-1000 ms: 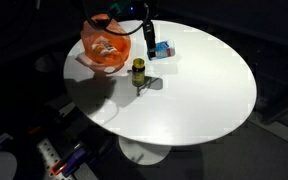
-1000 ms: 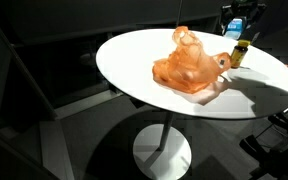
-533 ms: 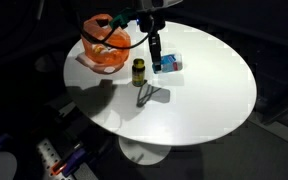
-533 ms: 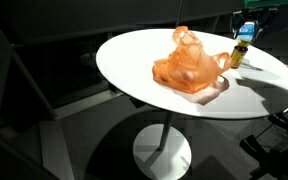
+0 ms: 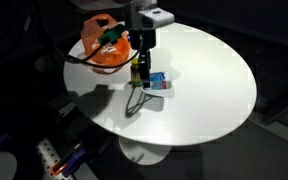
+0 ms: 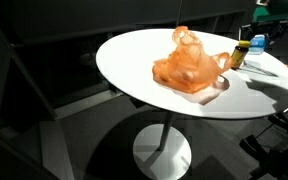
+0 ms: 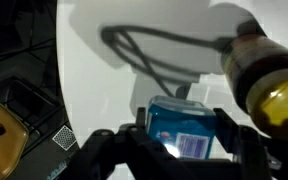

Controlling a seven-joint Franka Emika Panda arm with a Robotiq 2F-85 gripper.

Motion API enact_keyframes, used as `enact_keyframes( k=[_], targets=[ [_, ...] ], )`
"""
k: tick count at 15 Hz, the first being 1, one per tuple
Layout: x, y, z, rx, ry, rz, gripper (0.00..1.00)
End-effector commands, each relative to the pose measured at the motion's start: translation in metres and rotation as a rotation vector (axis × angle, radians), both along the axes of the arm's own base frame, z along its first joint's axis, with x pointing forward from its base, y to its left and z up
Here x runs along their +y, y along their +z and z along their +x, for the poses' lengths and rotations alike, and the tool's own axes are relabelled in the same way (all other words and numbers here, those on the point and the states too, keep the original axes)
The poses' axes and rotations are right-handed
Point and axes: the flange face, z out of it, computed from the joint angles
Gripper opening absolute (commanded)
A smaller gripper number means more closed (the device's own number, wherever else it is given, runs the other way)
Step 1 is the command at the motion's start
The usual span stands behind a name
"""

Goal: Pick up the mentos container from the orange plastic bag and put it on the table

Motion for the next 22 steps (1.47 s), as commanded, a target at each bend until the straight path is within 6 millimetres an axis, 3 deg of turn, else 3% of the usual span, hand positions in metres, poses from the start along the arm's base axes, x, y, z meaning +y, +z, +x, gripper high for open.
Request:
enact_keyframes(
  k=[1, 7, 8, 9, 11, 16, 22],
  targets=[
    [0.002, -0.003, -0.017, 0.023, -0.021, 0.016, 0.42],
    [0.003, -0.019, -0.028, 0.065, -0.024, 0.029, 0.42],
    [0.003, -0.020, -0.029, 0.070, -0.025, 0.030, 0.49],
    [0.002, -0.020, -0.030, 0.069, -0.027, 0.031, 0.92],
    [0.001, -0.017, -0.030, 0.067, -0.027, 0.031, 0.98],
    [0.001, 0.000, -0.023, 0.063, -0.013, 0.035, 1.00],
    [0.012, 0.037, -0.005, 0.020, 0.019, 0.070, 1.00]
  ],
)
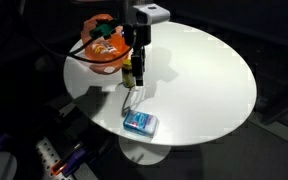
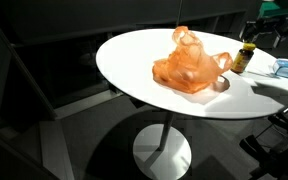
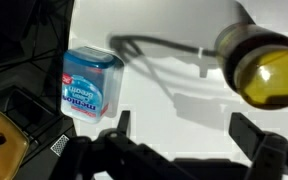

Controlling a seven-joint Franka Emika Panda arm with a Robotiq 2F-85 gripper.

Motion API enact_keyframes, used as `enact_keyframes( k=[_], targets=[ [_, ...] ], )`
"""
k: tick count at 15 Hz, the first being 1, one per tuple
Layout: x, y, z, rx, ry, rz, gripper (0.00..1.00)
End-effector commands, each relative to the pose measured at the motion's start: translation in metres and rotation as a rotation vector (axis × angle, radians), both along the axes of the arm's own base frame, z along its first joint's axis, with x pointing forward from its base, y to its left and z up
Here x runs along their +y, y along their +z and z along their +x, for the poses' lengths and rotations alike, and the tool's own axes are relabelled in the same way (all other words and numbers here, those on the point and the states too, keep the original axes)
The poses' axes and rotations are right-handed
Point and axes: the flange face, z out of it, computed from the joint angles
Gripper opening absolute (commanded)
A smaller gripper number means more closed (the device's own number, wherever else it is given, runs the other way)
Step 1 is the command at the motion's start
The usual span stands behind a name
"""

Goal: Pick up the mentos container from the orange plastic bag and put it on the table

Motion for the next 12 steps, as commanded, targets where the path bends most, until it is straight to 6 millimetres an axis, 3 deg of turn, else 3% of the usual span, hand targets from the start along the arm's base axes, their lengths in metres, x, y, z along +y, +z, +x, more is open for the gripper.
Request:
enact_keyframes(
  k=[1, 12],
  targets=[
    [0.009, 0.028, 0.009, -0.014, 0.047, 0.038, 1.00],
    [0.066, 0.087, 0.014, 0.018, 0.497, 0.305, 1.00]
  ],
)
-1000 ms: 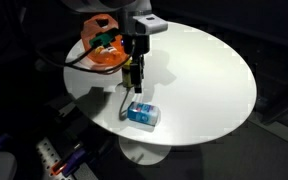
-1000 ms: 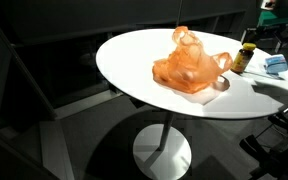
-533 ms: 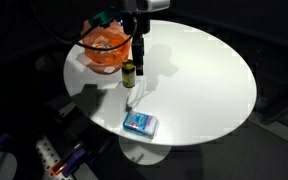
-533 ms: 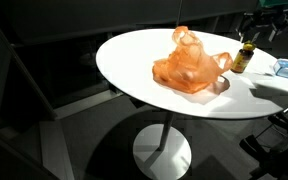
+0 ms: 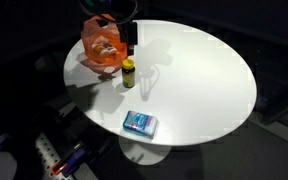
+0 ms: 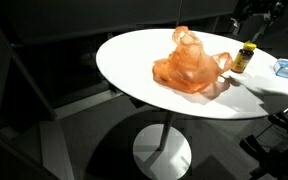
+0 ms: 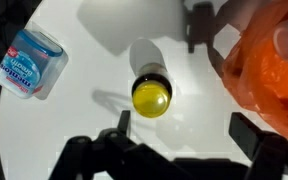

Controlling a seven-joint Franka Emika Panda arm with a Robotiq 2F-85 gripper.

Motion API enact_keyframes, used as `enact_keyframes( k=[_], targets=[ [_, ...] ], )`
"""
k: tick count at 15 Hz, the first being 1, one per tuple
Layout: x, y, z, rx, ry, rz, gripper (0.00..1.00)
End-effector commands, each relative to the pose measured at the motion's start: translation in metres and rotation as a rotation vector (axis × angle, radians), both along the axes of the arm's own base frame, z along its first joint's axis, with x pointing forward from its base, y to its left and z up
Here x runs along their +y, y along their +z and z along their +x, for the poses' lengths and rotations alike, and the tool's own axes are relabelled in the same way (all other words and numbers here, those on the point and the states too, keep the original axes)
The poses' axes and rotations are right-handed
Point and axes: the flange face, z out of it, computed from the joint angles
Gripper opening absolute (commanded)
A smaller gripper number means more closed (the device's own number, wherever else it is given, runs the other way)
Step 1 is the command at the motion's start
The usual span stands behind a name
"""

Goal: Pick up the mentos container from the orange plastic bag and put it on the table

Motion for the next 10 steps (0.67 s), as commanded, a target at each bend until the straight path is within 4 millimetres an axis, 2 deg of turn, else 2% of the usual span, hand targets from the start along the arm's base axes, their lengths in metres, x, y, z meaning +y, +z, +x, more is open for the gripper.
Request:
enact_keyframes(
  k=[1, 6, 10],
  targets=[
    [0.009, 0.030, -0.003, 0.048, 0.130, 0.071, 1.00],
    [0.012, 0.047, -0.004, 0.111, 0.204, 0.084, 1.00],
    [0.014, 0.038, -0.006, 0.118, 0.192, 0.071, 1.00]
  ],
)
